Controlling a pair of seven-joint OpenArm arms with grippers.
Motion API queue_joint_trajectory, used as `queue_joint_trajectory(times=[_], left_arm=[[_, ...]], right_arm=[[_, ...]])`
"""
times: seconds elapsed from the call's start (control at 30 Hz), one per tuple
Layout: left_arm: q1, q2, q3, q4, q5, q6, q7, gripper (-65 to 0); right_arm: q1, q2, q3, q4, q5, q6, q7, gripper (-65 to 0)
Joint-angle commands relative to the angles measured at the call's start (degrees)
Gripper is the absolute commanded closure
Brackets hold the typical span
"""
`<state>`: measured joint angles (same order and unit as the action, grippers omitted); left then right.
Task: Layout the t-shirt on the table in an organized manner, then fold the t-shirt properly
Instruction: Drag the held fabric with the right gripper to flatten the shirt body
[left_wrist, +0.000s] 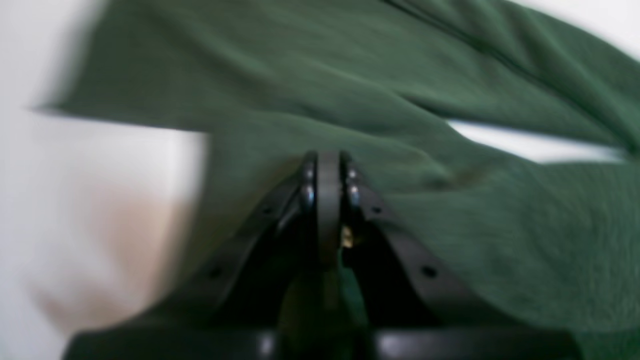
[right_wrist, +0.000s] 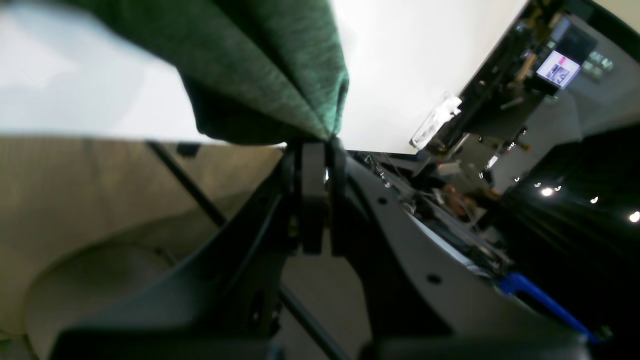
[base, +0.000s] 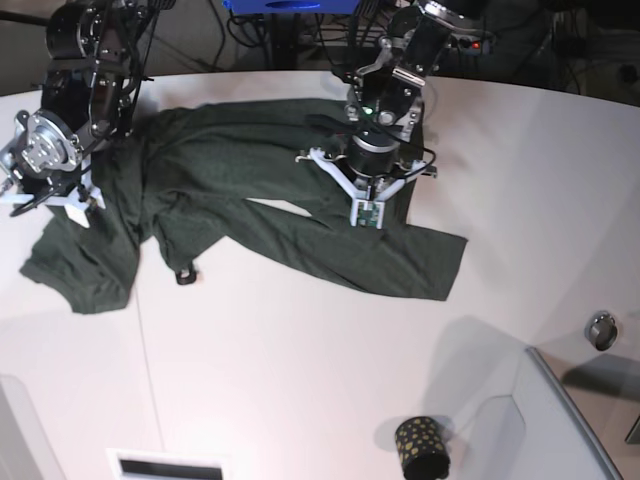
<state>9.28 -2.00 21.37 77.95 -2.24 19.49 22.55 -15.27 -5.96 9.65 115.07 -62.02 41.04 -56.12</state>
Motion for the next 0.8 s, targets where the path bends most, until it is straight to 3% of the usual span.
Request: queue_joint_trajectory(times=[0.0,0.1,0.2,0.43,0.6,0.77], left_arm=[[-0.9,-0.2,0.8,-0.8,0.5,0.7,-2.0,0.0],[-1.9,-0.4,3.4,-5.0,0.5,3.9,-6.0,0.0],[-2.5,-1.2,3.6,-7.5,0.5,6.6,-6.1,0.0],[-2.1,-5.0,3.5,-11.2,0.4,6.6,-6.4,0.0],[-0.9,-7.4,3.3,-10.7,0.3,6.7,-6.5,0.0],[-0.9,-7.5,3.3,-10.8,0.3,6.7,-6.5,0.0]], right_arm=[[1.7,0.8,0.5,1.1,-3.1,-1.0,-0.4,-0.8],[1.5,1.1,0.4,1.1,-3.4,-1.0,-0.4,-0.8],[1.7,1.9,3.3,1.0,-3.1,-1.0,-0.9,-0.8],[2.7,0.9,14.0,-9.7,9.4,-1.0,-0.5,-0.8],[3.3,1.0,19.4,-8.1,9.3,-1.0,1.5,-0.8],[3.1,1.7,19.2,-7.0,9.3,-1.0,1.6,-0.8]])
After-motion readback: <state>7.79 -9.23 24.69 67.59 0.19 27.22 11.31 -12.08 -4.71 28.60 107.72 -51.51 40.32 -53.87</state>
